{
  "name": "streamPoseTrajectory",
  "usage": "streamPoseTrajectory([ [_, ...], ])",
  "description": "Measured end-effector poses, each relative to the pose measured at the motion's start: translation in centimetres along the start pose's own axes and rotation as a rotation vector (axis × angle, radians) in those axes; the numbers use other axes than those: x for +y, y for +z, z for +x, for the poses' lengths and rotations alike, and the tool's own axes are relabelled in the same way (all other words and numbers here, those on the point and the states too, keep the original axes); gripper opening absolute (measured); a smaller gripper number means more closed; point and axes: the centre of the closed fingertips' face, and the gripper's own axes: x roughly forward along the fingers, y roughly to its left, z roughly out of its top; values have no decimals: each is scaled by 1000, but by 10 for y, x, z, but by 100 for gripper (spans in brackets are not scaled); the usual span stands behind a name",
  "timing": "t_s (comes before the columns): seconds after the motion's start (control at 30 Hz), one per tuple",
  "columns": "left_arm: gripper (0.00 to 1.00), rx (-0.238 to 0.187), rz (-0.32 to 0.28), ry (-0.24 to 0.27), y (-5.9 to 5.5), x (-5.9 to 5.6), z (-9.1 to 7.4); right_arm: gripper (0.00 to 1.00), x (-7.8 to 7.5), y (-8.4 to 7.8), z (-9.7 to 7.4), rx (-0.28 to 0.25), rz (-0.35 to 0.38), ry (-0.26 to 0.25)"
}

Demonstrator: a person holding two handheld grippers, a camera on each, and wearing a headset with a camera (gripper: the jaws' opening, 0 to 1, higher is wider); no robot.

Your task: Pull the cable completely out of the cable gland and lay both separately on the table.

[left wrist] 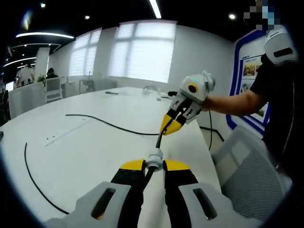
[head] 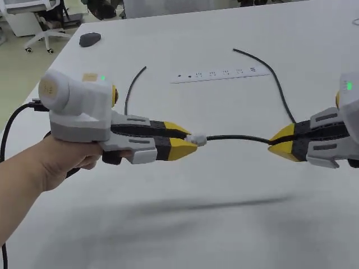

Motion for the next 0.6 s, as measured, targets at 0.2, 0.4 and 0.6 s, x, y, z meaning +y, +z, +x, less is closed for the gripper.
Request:
streamPoseTrajectory([
  [0.2, 15, -26, -7, 31, 5, 10, -5, 0, -26, -46, -12, 100, 74, -110],
  [0.4, 15, -17, -2, 39, 3, 12, -6, 0, -34, -72, -16, 90, 214, -145],
  [0.6, 15, -9, 5, 39, 1, 12, -4, 0, -30, -74, -13, 111, 186, -140],
])
